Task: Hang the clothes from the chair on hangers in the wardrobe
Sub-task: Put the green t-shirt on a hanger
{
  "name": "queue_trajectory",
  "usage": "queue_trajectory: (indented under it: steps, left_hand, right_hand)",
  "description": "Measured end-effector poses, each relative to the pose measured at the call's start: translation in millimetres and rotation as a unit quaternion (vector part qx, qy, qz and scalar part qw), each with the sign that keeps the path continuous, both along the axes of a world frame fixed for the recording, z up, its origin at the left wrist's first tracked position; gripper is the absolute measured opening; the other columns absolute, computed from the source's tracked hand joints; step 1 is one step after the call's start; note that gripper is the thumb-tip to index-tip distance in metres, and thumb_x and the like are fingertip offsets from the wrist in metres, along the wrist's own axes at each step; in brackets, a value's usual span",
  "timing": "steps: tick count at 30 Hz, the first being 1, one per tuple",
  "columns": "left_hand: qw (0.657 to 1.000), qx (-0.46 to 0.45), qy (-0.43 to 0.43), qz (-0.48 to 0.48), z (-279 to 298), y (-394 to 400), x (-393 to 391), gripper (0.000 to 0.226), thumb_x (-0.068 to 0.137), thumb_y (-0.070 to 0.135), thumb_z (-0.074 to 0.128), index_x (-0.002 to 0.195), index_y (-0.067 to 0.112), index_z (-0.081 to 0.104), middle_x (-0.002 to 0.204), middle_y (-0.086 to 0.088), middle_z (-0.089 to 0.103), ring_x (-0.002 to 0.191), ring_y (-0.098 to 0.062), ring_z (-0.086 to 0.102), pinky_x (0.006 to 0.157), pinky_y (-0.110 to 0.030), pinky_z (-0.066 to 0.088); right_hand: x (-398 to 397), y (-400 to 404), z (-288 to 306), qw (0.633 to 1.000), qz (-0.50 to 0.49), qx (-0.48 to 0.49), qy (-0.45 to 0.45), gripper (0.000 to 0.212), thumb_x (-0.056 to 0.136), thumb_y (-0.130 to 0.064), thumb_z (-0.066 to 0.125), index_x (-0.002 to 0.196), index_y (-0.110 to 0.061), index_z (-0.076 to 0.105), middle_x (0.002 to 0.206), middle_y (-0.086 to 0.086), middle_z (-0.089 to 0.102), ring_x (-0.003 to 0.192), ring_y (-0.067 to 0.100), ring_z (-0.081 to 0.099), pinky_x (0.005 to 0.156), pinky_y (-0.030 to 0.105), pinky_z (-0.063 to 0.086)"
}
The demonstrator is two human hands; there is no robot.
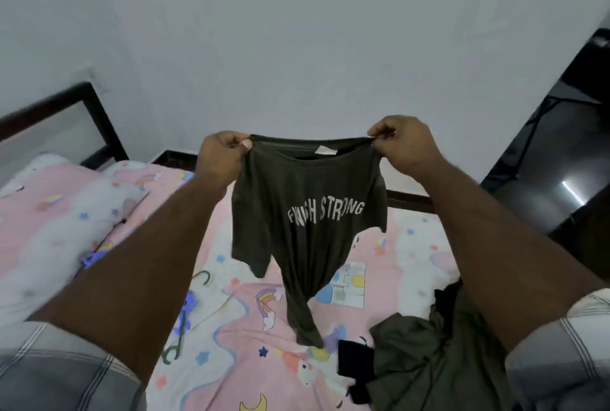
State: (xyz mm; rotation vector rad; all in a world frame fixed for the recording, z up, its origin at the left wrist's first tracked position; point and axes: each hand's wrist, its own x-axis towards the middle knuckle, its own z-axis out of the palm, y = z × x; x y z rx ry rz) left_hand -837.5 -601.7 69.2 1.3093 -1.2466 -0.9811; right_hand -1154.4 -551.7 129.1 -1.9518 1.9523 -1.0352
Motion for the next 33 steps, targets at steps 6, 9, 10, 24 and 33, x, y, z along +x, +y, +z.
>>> queue_trajectory:
  steps: [6, 9, 10, 24, 33]
  left_hand:
    - [0.997, -0.077, -0.023, 0.018, 78.8, 29.1, -13.6, 0.013, 0.094, 0.018, 0.065, 0.083, 0.022, 0.073, 0.084, -0.002, 0.074, 0.08, -0.019, 0.068, 0.088, -0.045, 0.06]
    - [0.994, -0.096, -0.055, 0.013, 99.1, 40.4, -11.0, 0.014, 0.093, 0.02, 0.067, 0.082, 0.026, 0.073, 0.086, -0.001, 0.074, 0.085, -0.021, 0.07, 0.088, -0.045, 0.059]
    - [0.994, -0.1, -0.049, 0.012, 106.0, 42.8, -9.4, 0.015, 0.094, 0.019, 0.066, 0.083, 0.026, 0.073, 0.087, -0.001, 0.074, 0.087, -0.022, 0.07, 0.088, -0.043, 0.059]
    - [0.986, -0.031, -0.024, -0.162, 121.2, 27.9, 50.7, 0.006, 0.093, 0.006, 0.068, 0.095, 0.006, 0.074, 0.093, -0.01, 0.073, 0.082, -0.016, 0.069, 0.071, -0.028, 0.058]
    - [0.97, -0.015, -0.056, -0.236, 113.7, -1.1, 100.1, 0.013, 0.094, 0.005, 0.066, 0.104, 0.002, 0.073, 0.099, -0.012, 0.072, 0.087, -0.016, 0.069, 0.072, -0.024, 0.058]
  right_hand:
    - [-14.8, 41.8, 72.3, 0.998, 0.012, -0.064, 0.018, 0.016, 0.086, -0.012, 0.07, 0.099, -0.019, 0.077, 0.091, -0.01, 0.07, 0.087, 0.006, 0.064, 0.084, 0.013, 0.045]
    - [-20.6, 57.2, 86.0, 0.997, 0.009, -0.081, -0.011, 0.013, 0.086, -0.013, 0.072, 0.096, -0.02, 0.076, 0.089, -0.01, 0.07, 0.088, 0.008, 0.066, 0.084, 0.019, 0.05]
    - [-22.7, 61.3, 90.7, 0.995, 0.002, -0.098, -0.034, 0.013, 0.086, -0.013, 0.073, 0.095, -0.021, 0.075, 0.086, -0.011, 0.07, 0.086, 0.007, 0.066, 0.08, 0.018, 0.049]
    - [4.4, 75.9, 93.4, 0.988, 0.037, -0.002, -0.149, 0.016, 0.084, 0.001, 0.075, 0.087, -0.014, 0.077, 0.087, 0.008, 0.076, 0.087, 0.023, 0.074, 0.083, 0.036, 0.061]
    - [45.0, 64.9, 81.1, 0.99, 0.024, 0.023, -0.136, 0.019, 0.082, 0.005, 0.075, 0.085, -0.014, 0.077, 0.083, 0.004, 0.077, 0.086, 0.021, 0.074, 0.088, 0.033, 0.059]
